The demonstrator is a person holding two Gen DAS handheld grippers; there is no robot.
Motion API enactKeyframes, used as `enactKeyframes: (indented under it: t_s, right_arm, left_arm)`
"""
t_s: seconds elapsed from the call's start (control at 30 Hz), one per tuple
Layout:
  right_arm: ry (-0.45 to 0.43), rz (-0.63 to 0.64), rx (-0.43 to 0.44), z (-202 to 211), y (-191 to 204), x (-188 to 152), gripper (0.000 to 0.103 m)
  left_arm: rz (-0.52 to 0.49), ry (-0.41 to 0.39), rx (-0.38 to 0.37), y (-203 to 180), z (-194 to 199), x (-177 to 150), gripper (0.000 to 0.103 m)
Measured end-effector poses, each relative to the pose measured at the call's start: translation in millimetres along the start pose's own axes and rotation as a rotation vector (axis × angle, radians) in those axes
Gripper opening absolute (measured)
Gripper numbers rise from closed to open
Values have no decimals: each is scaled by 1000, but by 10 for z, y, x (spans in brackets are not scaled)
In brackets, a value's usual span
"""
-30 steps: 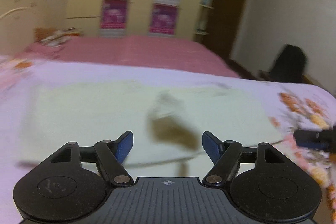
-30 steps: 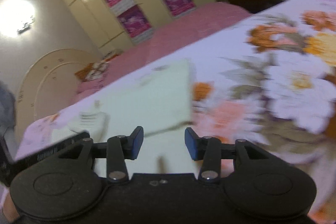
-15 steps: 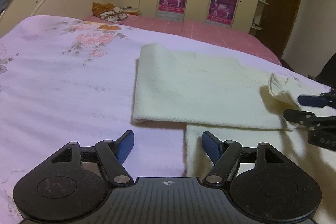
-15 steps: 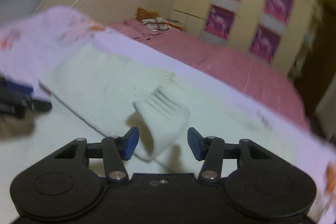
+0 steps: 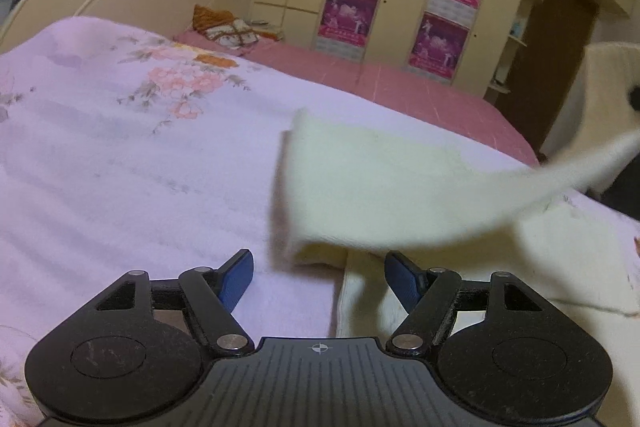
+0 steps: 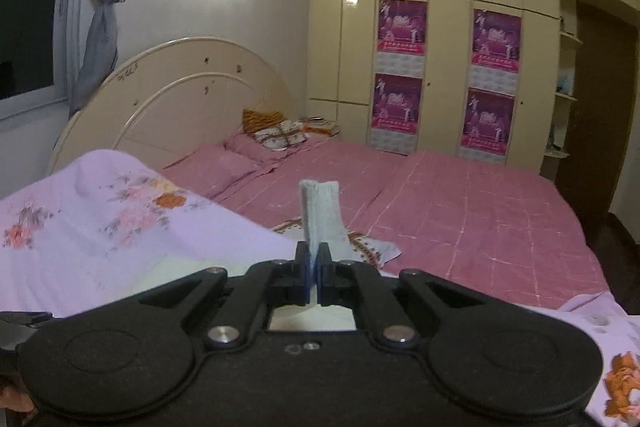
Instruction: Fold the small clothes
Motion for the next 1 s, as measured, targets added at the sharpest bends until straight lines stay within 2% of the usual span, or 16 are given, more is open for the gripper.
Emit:
enactKeyframes:
  t_s: [0.17, 0.43, 0.63, 0.8, 0.87, 0.93, 1.0]
  right_arm:
    - [7, -21, -31, 49, -209, -91, 4]
    - [26, -61, -55, 137, -341, -229, 4]
    - [51, -115, -57, 144, -493, -326, 4]
    - [32, -124, -44, 161, -488, -267, 4]
    - [29, -118, -47, 170, -491, -259, 4]
    - [32, -115, -59, 177, -523, -275, 4]
    - [38, -126, -78, 197, -602, -340, 4]
  left_arm:
    - [58, -14, -30, 3, -49, 69, 72]
    - [10, 24, 20, 31, -184, 54, 72]
    - [8, -88, -26, -30, -12, 174, 72]
    - [-77, 12, 31, -151, -279, 165, 72]
    - [-73, 43, 66, -97, -340, 119, 72]
    - [-49, 33, 52, -48, -317, 92, 72]
    - [-68, 29, 52, -41, -309, 70, 72]
Point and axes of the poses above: each gripper's, at about its wrist camera, not at the fingertips, and z roughly against the way its jaws point, y to its left, x to its top, the point moved 8 cm from there along -z, roughly the way its jaws point, and after that the axes turned 4 degrees about y, right-handed, at the moved point
